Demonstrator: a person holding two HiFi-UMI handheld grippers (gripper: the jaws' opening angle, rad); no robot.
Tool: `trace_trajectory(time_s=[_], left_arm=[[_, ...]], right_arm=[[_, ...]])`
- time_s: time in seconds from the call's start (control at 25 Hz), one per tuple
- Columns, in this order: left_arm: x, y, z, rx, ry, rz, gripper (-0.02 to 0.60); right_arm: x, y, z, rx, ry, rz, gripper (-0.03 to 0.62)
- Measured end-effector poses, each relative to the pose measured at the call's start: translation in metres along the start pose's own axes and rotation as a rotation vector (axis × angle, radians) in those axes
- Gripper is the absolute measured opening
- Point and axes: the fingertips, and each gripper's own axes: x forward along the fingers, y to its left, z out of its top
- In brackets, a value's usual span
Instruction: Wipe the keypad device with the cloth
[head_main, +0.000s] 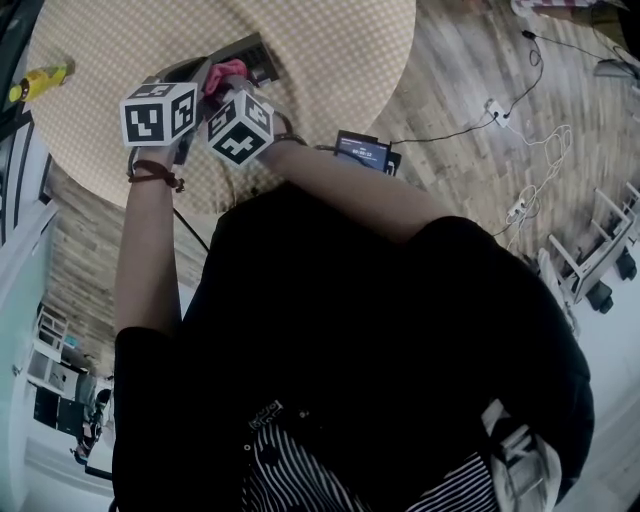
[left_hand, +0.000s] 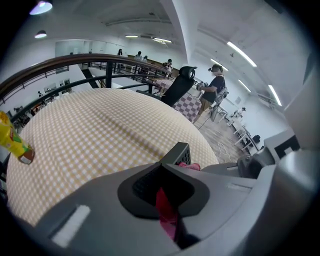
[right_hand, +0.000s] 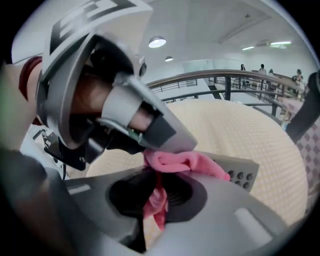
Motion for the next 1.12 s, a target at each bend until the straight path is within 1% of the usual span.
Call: trace_trajectory(time_s=[0.08,0.12,0.16,0.28,0.36,0.48,0.56,0.64,0.72,0.8,0.88,0.96,1.0,1.08,1.12], left_arm=[[-0.001,-0.002,0.002,0.003,0.002,-0.005,0.006],[0.000,-0.004,0.002,0.016,0.006,-0.002,0.006],[0.000,-0.006,0.003,0.041,0.011,0.006,0.006],[0.001,-0.008,-0.001,0.150,0.042,0.049,0.006],[0.002,-0.007,-0.002,0.190,0.063,0.061,0.005],[0.002,-0.005,-0.004,0.174,0.065,0.042,0.005],[0.003,-0.006,-0.006,0.171,0.062,0.038,0.005],[0.004,-0.006,-0.005,0.207,0.066,0.048,0.003],[0.004,-0.005,-0.005,0.239,0.077,0.050,0.000],[0.001,-0.002,-0.007,0.231,0.083,0.038,0.000],[0.001,0.001,-0.007,0.205,0.078,0.028,-0.002],[0.001,0.001,-0.008,0.193,0.077,0.024,-0.002],[0.001,0.000,-0.009,0.201,0.080,0.028,0.000],[0.001,-0.003,-0.009,0.249,0.084,0.049,-0.001],[0.001,-0.004,-0.008,0.287,0.086,0.066,0.000]], right_arm=[[-0.004,-0.002,0.005,0.019,-0.019,0.006,0.046],[-0.006,-0.003,0.004,0.023,-0.021,0.009,0.046],[-0.006,-0.004,0.002,0.020,-0.021,0.009,0.048],[0.000,-0.001,-0.012,0.003,-0.003,0.022,0.048],[0.006,0.003,-0.029,-0.017,0.028,0.038,0.048],[0.015,0.009,-0.060,-0.016,0.092,0.059,0.048],[0.017,0.010,-0.072,0.001,0.116,0.065,0.048],[0.015,0.008,-0.068,0.006,0.106,0.061,0.047],[0.010,0.005,-0.049,-0.041,0.056,0.031,0.047],[0.005,0.005,-0.021,-0.099,-0.009,-0.001,0.046],[0.003,0.004,0.000,-0.116,-0.051,-0.011,0.046],[0.001,0.004,0.004,-0.122,-0.076,-0.011,0.047],[0.001,0.004,0.000,-0.141,-0.086,-0.018,0.047],[0.003,0.002,-0.011,-0.149,-0.089,-0.029,0.047],[0.004,0.001,-0.014,-0.120,-0.086,-0.027,0.047]])
